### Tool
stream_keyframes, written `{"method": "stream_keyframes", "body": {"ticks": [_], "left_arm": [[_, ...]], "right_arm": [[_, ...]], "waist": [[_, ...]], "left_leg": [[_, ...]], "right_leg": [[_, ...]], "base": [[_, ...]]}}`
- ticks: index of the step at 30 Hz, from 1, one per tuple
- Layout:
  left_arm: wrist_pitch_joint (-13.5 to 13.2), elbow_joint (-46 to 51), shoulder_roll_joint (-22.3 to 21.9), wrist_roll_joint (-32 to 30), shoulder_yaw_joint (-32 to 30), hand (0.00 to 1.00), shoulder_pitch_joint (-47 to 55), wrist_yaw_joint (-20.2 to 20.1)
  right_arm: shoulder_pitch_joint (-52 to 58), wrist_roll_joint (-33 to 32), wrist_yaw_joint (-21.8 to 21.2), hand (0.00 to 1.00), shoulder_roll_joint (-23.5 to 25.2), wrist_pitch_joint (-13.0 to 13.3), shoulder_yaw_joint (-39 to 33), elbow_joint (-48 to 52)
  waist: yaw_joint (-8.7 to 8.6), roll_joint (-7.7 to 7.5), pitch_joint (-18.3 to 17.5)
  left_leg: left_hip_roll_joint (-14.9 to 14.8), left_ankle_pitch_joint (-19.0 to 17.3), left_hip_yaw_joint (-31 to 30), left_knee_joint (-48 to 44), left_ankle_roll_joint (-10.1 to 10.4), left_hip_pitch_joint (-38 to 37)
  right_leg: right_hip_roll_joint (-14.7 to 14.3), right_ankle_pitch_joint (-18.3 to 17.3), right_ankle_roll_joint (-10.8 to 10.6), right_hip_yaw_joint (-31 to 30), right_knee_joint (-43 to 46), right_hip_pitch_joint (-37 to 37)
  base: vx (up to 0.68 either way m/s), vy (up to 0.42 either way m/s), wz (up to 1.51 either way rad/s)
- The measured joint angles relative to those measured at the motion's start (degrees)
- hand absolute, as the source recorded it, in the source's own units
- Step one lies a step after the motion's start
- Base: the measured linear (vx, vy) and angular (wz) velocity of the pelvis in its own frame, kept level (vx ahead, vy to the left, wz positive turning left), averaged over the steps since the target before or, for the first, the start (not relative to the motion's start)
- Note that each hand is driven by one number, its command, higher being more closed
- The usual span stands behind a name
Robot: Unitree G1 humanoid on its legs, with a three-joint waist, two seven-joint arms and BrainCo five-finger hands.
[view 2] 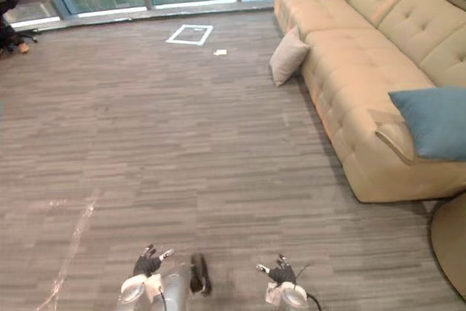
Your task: Pick up cushions and gather them together orderly.
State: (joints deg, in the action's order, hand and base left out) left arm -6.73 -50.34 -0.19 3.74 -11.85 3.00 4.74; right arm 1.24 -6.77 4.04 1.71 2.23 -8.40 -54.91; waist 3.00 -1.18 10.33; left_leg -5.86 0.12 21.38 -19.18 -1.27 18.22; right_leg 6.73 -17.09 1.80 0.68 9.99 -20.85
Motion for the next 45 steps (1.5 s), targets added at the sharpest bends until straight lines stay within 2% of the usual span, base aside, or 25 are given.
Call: {"method": "stream_keyframes", "body": {"ticks": [3,4,5,6,8,11,15,17,19,20,21,22,23,26,30,32,34,36,37,38,39,40,42,44,45], "left_arm": [[-0.1,-1.0,1.2,-0.3,0.2,0.00,-0.3,0.1],[0.3,-2.8,2.3,-0.5,1.2,0.00,-0.9,0.2],[1.0,-4.4,3.0,-1.3,2.2,0.00,-1.3,0.2],[1.2,-5.0,3.0,-1.5,2.4,0.00,-1.3,0.2],[1.4,-6.0,2.5,-1.5,3.9,0.00,-0.8,0.2],[2.1,-8.5,2.5,-2.5,5.7,0.00,-1.7,0.1],[2.1,-8.7,1.8,-2.6,7.0,0.00,-1.7,0.0],[2.1,-8.7,1.4,-2.9,6.7,0.00,-1.3,0.0],[2.0,-8.7,-0.1,-3.8,6.1,0.00,-1.1,-0.3],[2.1,-8.7,-0.6,-4.4,5.9,0.00,-1.0,-0.3],[2.1,-8.6,-1.0,-4.9,4.2,0.00,-1.0,-0.4],[2.2,-7.3,-1.8,-4.9,1.9,0.00,-0.8,-0.5],[2.1,-5.3,-1.6,-4.8,0.4,0.00,-0.3,-0.5],[2.0,-2.9,-0.2,-4.7,-0.2,0.00,0.2,-0.5],[1.0,-0.6,-0.8,-4.6,-0.8,0.00,0.0,-0.4],[0.8,-0.9,-0.8,-4.5,-0.6,0.00,0.0,-0.2],[0.8,-1.0,-0.4,-4.3,-0.5,0.00,0.1,-0.1],[1.1,-1.5,1.2,-4.5,-0.1,0.00,0.2,-0.1],[1.0,-2.1,2.0,-4.6,0.0,0.00,0.1,-0.1],[1.0,-2.5,2.6,-4.6,0.1,0.00,0.0,0.0],[1.1,-3.2,3.5,-4.6,0.9,0.00,-0.5,0.2],[1.7,-4.8,4.3,-4.7,2.2,0.00,-0.9,0.3],[2.3,-5.6,4.2,-4.7,3.9,0.00,-1.0,0.5],[2.2,-6.6,3.6,-4.7,5.3,0.00,-1.1,0.4],[2.2,-6.9,3.6,-4.7,5.5,0.00,-1.2,0.3]], "right_arm": [[1.0,0.1,0.0,0.00,0.5,0.1,-1.2,-0.2],[1.0,0.4,0.0,0.00,0.4,0.2,-1.7,-1.1],[0.8,1.2,-0.2,0.00,0.0,0.4,-1.6,-1.0],[0.9,1.8,-0.3,0.00,-0.2,0.6,-1.6,-0.7],[1.3,2.3,-0.5,0.00,-1.1,1.3,-1.5,0.7],[0.8,2.2,-0.6,0.00,-2.4,1.8,-2.3,1.8],[1.3,1.8,-0.5,0.00,-3.1,1.7,-3.4,2.3],[1.3,1.7,-0.6,0.00,-3.1,1.6,-3.5,2.4],[1.1,1.8,-0.7,0.00,-4.0,1.6,-3.7,3.1],[1.1,2.0,-0.9,0.00,-4.0,1.4,-4.0,4.1],[1.1,2.2,-1.1,0.00,-4.3,1.1,-3.7,4.5],[0.8,2.2,-1.0,0.00,-4.8,0.4,-3.2,4.4],[0.3,2.1,-0.8,0.00,-4.4,0.0,-2.6,3.9],[0.4,1.8,-0.7,0.00,-2.7,-0.1,-2.0,3.0],[0.1,1.7,-0.5,0.00,-2.2,-0.5,-2.1,2.3],[0.0,1.7,-0.1,0.00,-1.8,-0.5,-1.5,2.1],[0.2,1.8,0.1,0.00,-1.7,-0.5,-1.1,1.8],[1.5,1.8,0.4,0.00,-0.3,-0.4,-0.6,1.7],[2.1,1.8,0.4,0.00,0.3,-0.4,-0.7,1.8],[2.0,1.8,0.4,0.00,0.6,-0.4,-0.7,1.8],[2.1,1.8,0.4,0.00,0.8,-0.3,-0.7,1.7],[1.9,1.8,0.3,0.00,0.7,0.0,-0.6,1.8],[2.0,1.9,0.3,0.00,0.3,0.6,-0.6,2.7],[1.8,1.9,0.3,0.00,0.1,1.4,-0.6,4.1],[1.6,1.9,0.3,0.00,0.0,1.4,-0.7,4.0]], "waist": [[-0.05,-2.82,0.0],[-0.68,-3.41,0.0],[-0.92,-3.13,0.3],[-1.09,-2.81,0.5],[-1.55,-1.21,-0.3],[-3.88,-0.30,0.4],[-5.02,-0.73,0.7],[-6.03,-1.20,1.0],[-6.05,2.04,0.4],[-6.12,3.83,0.3],[-6.10,4.82,0.6],[-5.65,5.83,1.2],[-5.20,5.67,2.2],[-3.67,2.45,2.3],[-2.25,2.46,2.8],[-1.31,2.76,2.6],[-0.38,2.17,2.2],[-0.42,-0.11,0.1],[0.10,-1.76,-0.5],[0.21,-2.74,-0.5],[-0.24,-3.78,-0.1],[-0.89,-3.56,0.2],[-1.84,-2.72,0.3],[-2.90,-1.80,0.4],[-3.07,-1.76,0.4]], "left_leg": [[4.0,-6.3,-0.1,-2.1,-2.0,-4.4],[5.6,-9.1,-0.7,-1.9,-1.5,-8.1],[6.7,-11.5,-1.7,-1.2,-0.9,-13.0],[7.0,-12.2,-1.7,-0.5,-0.9,-15.7],[7.2,-14.8,-2.4,5.8,-0.3,-25.6],[6.4,-15.4,-4.8,11.3,-0.4,-34.5],[5.9,-16.0,-8.2,15.0,-0.4,-40.8],[5.3,-17.4,-11.6,14.7,-0.4,-44.6],[2.3,-17.3,-13.7,5.4,-0.4,-43.0],[0.0,-16.0,-14.5,-4.5,1.9,-39.1],[-2.4,-10.9,-15.7,-17.4,7.8,-33.7],[-6.2,-7.1,-15.5,-34.3,11.3,-25.9],[-8.9,-9.2,-13.1,-43.4,10.0,-21.6],[-9.0,-13.4,-8.1,-41.4,7.1,-13.2],[-6.6,-14.1,-4.6,-18.1,5.2,-3.7],[-2.6,-7.8,-6.5,2.8,5.7,-2.0],[-2.0,-2.5,-7.1,1.2,5.1,-1.7],[-0.2,-1.3,-6.5,-2.3,3.1,-1.4],[1.0,-3.8,-5.0,-3.5,1.3,-2.4],[1.8,-5.0,-4.1,-3.6,1.1,-3.8],[3.0,-7.7,-3.3,-3.6,0.9,-6.9],[4.2,-10.2,-3.2,-3.5,0.7,-10.7],[4.5,-13.2,-3.0,-1.6,0.5,-18.1],[4.3,-14.2,-3.1,4.7,0.8,-26.4],[4.3,-14.2,-3.1,5.6,0.8,-27.5]], "right_leg": [[2.6,7.8,-8.6,-4.5,19.1,5.8],[2.8,15.2,-14.6,-6.8,32.0,10.2],[2.7,16.3,-16.5,-7.1,44.9,15.0],[2.8,15.7,-15.7,-6.4,49.0,16.9],[3.0,9.4,-9.6,0.0,55.3,28.3],[1.7,3.3,-5.5,7.7,42.9,38.3],[-0.4,11.2,-3.4,12.4,11.5,40.7],[-0.8,17.9,-0.6,10.7,11.6,40.9],[-1.5,12.2,1.7,12.3,20.4,41.5],[-2.5,9.4,2.3,13.5,21.3,39.8],[-4.2,7.2,2.5,13.4,20.8,37.6],[-7.1,5.5,3.7,13.1,18.4,33.0],[-9.1,4.6,4.7,12.1,14.9,26.4],[-9.6,4.2,4.8,9.2,6.5,15.8],[-9.2,3.5,3.1,5.3,-1.0,6.6],[-7.5,0.1,0.0,2.1,-3.9,1.5],[-6.4,-2.1,-0.9,0.1,-3.8,0.0],[-3.2,-2.5,-1.6,-2.3,1.8,1.5],[-1.6,-2.3,-2.0,-3.2,11.9,5.8],[-0.6,-1.2,-3.8,-3.6,19.8,8.9],[1.0,4.3,-8.9,-4.5,33.6,14.6],[2.4,7.3,-10.8,-4.3,45.0,19.1],[3.2,6.9,-9.9,-1.0,53.3,23.8],[3.1,3.3,-6.3,5.8,49.9,31.7],[3.2,2.8,-6.2,7.1,48.2,32.9]], "base": [[0.74,0.373,0.22],[0.64,0.273,0.36],[0.62,0.245,0.32],[0.59,0.198,0.18],[0.54,0.140,0.06],[0.72,0.042,0.46],[0.65,-0.125,0.69],[0.87,-0.283,0.82],[0.66,-0.253,0.35],[0.55,-0.215,0.13],[0.83,-0.306,-0.06],[0.96,-0.290,-0.42],[0.69,-0.192,-0.53],[0.57,-0.139,-0.53],[0.59,0.002,-0.55],[0.70,0.239,-0.82],[0.62,0.297,-0.78],[0.67,0.315,-0.56],[0.54,0.264,-0.34],[0.78,0.380,-0.38],[0.59,0.280,-0.17],[0.58,0.255,-0.07],[0.54,0.182,0.02],[0.58,0.125,0.06],[0.48,0.053,0.10]]}}
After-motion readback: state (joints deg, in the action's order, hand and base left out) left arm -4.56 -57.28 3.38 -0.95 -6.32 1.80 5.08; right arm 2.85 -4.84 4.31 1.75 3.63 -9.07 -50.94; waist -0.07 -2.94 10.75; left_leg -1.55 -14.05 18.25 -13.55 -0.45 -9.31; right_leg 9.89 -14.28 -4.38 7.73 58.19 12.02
